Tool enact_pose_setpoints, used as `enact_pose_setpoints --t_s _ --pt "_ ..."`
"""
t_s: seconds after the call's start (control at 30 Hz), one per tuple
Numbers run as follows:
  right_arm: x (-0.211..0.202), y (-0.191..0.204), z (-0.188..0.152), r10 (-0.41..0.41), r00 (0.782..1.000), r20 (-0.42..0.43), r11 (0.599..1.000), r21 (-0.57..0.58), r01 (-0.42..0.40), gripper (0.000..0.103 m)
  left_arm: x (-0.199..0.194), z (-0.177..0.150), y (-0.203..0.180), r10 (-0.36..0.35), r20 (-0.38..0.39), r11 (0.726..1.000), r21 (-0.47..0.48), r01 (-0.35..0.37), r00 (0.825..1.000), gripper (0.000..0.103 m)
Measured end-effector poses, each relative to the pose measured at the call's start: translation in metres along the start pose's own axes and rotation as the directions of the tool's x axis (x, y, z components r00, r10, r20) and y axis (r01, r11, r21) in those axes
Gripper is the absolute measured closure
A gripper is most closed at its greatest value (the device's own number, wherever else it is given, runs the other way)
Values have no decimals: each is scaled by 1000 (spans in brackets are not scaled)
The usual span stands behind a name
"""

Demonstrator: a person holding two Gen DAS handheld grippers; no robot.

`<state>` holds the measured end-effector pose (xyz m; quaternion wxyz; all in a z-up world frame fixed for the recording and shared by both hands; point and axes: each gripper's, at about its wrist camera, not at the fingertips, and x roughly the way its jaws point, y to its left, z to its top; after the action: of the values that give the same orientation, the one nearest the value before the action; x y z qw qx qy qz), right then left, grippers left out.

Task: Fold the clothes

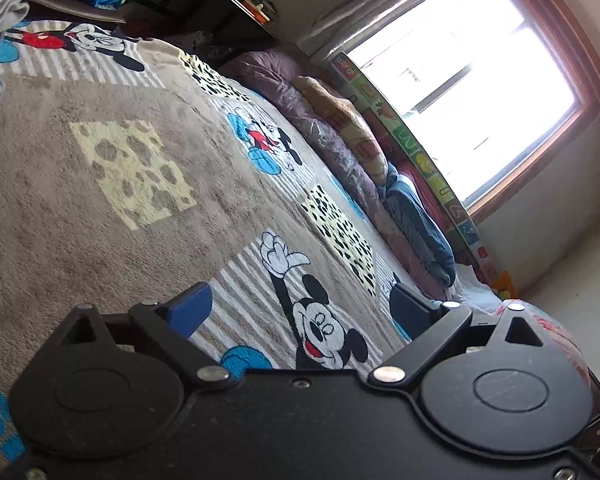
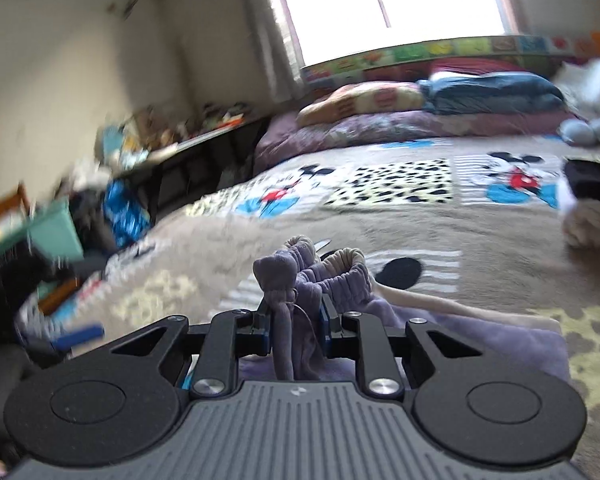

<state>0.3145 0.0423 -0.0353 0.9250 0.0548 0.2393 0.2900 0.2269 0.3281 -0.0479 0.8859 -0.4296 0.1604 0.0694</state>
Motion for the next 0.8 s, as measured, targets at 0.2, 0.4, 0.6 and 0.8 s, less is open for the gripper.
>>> enact_pose_setpoints --t_s 0.2,0.4,0.6,0.8 --pt "25 44 -16 -41 997 -66 981 -192 27 80 1 1 5 -11 -11 1000 -29 11 1000 7" --pt "41 65 -30 -73 992 -101 963 -266 43 78 1 2 7 -14 -16 999 -30 13 1000 7" --pt "39 92 -41 -5 994 -105 941 -338 -31 50 -3 5 10 -11 -4 999 -33 10 1000 7" --pt "16 110 -41 108 991 -83 919 -371 -131 48 -1 1 1 -24 -12 999 46 24 1000 7"
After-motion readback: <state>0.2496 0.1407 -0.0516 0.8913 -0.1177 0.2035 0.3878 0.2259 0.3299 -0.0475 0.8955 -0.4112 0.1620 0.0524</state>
